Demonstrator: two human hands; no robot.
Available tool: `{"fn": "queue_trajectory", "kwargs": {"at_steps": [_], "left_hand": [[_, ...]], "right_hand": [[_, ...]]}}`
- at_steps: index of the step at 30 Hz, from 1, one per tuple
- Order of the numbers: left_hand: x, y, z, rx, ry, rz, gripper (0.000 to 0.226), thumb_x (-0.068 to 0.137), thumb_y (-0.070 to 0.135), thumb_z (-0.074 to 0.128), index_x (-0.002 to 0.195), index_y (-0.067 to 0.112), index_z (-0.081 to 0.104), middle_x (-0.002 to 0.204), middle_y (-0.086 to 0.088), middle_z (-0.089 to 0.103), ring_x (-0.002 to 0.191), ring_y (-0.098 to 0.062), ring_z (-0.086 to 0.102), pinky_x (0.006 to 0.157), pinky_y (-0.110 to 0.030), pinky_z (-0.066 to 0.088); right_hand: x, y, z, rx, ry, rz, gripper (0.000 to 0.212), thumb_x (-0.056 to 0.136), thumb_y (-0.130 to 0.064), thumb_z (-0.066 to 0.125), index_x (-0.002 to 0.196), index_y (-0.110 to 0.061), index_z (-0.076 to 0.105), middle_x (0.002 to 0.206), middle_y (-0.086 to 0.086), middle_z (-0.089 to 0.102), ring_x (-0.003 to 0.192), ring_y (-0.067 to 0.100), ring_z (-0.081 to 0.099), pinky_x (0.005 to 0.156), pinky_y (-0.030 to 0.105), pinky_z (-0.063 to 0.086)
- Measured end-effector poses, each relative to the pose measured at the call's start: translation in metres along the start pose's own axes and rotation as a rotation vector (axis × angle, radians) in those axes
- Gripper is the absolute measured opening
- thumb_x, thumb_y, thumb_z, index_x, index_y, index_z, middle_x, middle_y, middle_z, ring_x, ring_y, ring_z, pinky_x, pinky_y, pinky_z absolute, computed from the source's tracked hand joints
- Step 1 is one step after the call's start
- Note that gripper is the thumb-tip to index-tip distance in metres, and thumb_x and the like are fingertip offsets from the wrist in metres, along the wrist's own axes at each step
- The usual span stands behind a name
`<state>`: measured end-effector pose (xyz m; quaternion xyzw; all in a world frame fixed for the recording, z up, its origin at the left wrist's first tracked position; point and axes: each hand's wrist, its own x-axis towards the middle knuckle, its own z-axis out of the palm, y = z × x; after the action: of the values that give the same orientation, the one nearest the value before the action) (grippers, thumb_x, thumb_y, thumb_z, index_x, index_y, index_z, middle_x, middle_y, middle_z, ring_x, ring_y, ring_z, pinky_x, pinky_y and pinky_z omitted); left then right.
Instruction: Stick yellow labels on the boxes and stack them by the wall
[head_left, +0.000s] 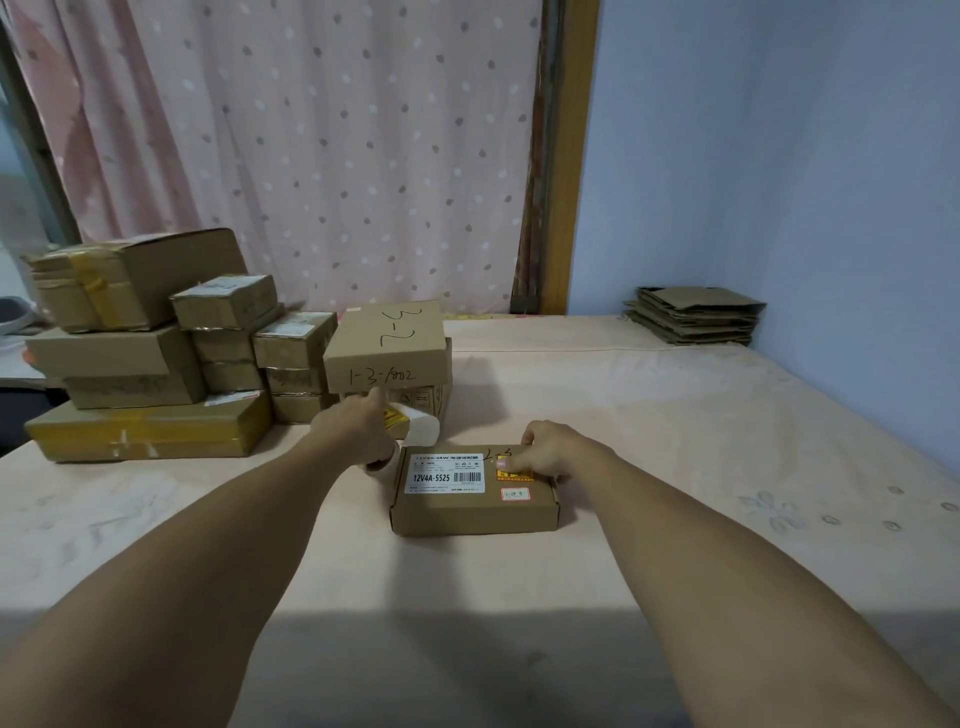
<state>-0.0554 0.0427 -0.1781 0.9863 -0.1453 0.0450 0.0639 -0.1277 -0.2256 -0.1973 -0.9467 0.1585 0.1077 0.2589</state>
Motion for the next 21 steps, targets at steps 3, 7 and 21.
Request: {"fn": "queue_trajectory", "kwargs": {"at_steps": [3,7,21], "left_hand": [[-0.002,-0.014,0.007,-0.044,-0.011,-0.078,0.057,0.083,0.023,0.071,0.131,0.016,0.042,0.103,-0.003,0.058,0.094,-0.023,0.060,0.082,-0.040,0.059],[-0.004,-0.025,0.018,-0.096,-0.025,-0.156,0.060,0.087,0.026,0.069,0.138,0.017,0.038,0.105,-0.005,0.059,0.095,-0.025,0.061,0.083,-0.039,0.059],[0.003,-0.027,0.034,-0.814,0.203,-0.256,0.063,0.065,0.023,0.088,0.119,0.014,0.057,0.112,-0.004,0.065,0.101,-0.024,0.062,0.074,-0.037,0.054]], "right_hand": [[0.002,0.001,0.003,0.040,0.010,0.000,0.061,0.077,-0.058,0.081,0.118,-0.021,0.057,0.121,0.003,0.061,0.106,0.023,0.062,0.097,0.045,0.055],[0.003,0.004,0.003,0.099,-0.016,-0.001,0.066,0.081,-0.055,0.080,0.129,-0.019,0.054,0.126,0.004,0.059,0.109,0.024,0.061,0.095,0.041,0.056],[0.002,0.013,-0.004,0.135,-0.185,-0.040,0.099,0.067,-0.062,0.088,0.147,-0.024,0.042,0.136,0.000,0.053,0.117,0.022,0.061,0.100,0.041,0.055]]}}
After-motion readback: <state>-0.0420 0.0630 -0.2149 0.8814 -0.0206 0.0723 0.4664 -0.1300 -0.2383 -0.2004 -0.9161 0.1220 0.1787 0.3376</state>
